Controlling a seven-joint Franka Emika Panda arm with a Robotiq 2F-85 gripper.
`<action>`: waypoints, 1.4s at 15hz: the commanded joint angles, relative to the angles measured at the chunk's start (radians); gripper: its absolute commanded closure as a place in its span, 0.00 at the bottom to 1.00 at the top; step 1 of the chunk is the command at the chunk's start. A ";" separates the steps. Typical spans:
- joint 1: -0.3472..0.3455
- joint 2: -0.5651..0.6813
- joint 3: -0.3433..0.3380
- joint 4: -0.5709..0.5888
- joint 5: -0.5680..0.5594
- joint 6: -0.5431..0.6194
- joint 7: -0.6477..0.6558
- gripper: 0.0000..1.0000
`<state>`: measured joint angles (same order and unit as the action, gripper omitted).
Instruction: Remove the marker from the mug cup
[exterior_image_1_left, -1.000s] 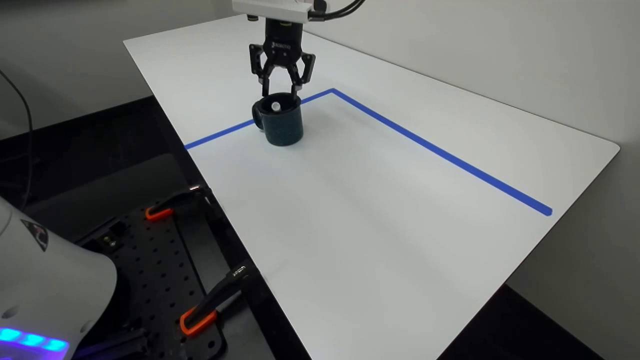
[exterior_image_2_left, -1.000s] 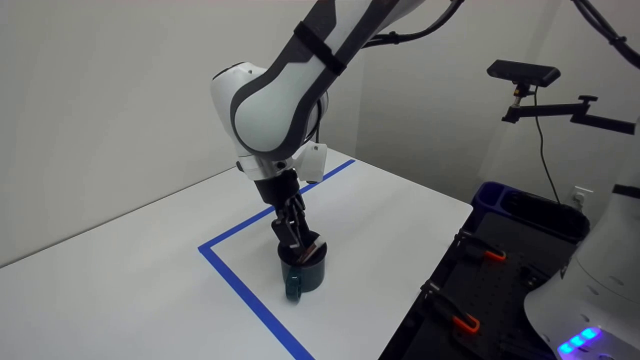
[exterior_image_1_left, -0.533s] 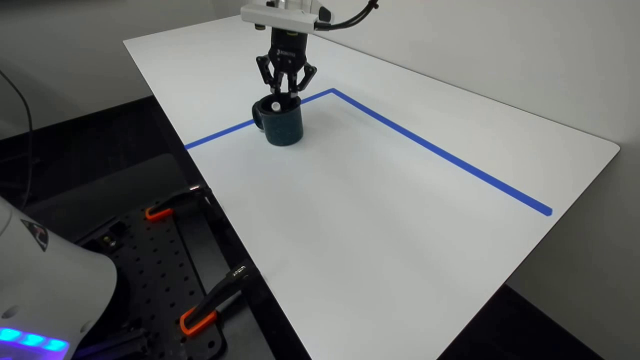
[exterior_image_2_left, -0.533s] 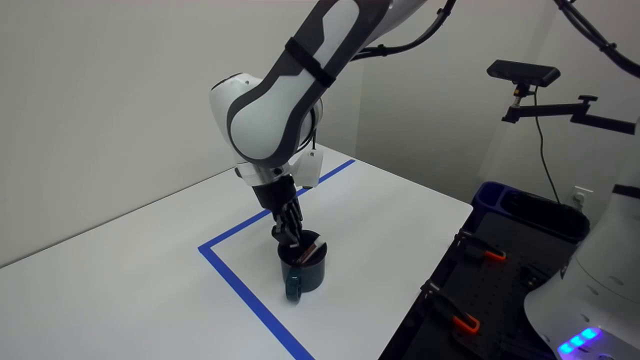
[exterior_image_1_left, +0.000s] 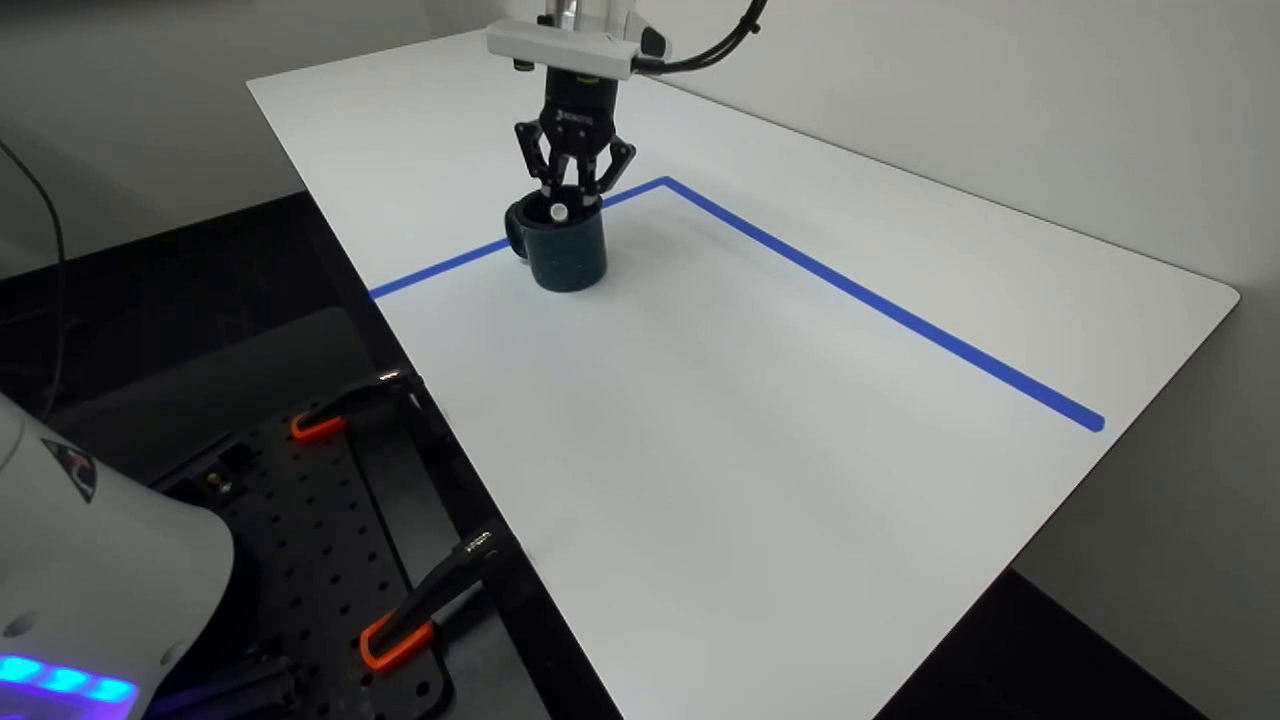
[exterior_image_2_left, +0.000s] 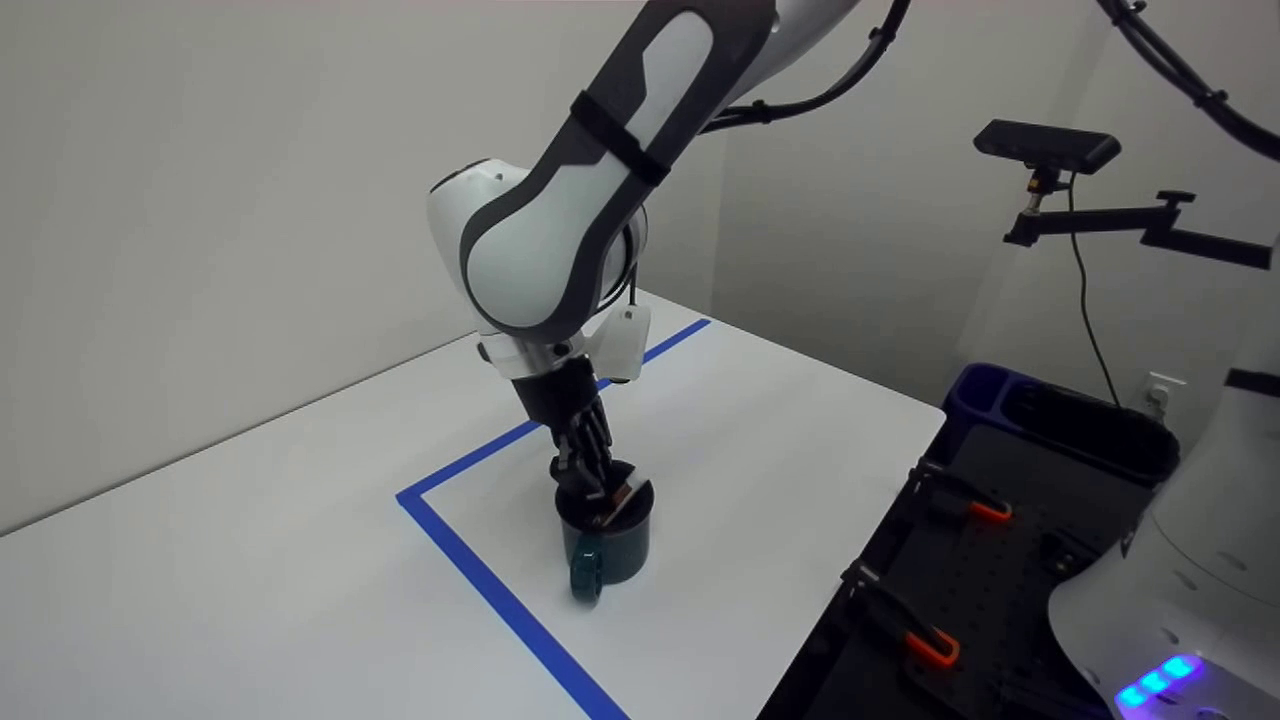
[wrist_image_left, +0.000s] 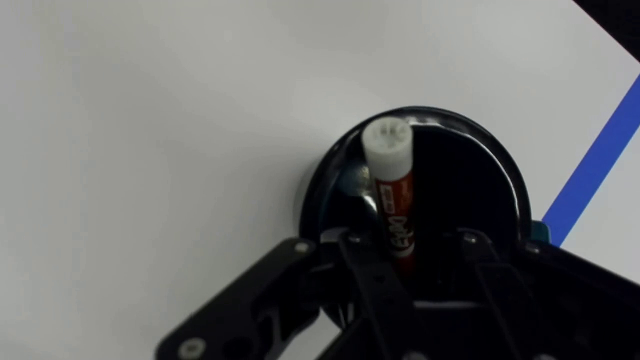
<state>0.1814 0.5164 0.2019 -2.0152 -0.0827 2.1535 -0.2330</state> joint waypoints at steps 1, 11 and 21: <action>0.001 0.001 -0.007 -0.004 -0.018 -0.016 -0.011 0.64; -0.002 -0.008 -0.005 -0.012 -0.019 -0.014 -0.010 0.95; -0.003 -0.150 0.013 -0.052 -0.029 -0.132 -0.072 0.95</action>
<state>0.1809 0.4523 0.2087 -2.0214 -0.0952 2.0751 -0.2741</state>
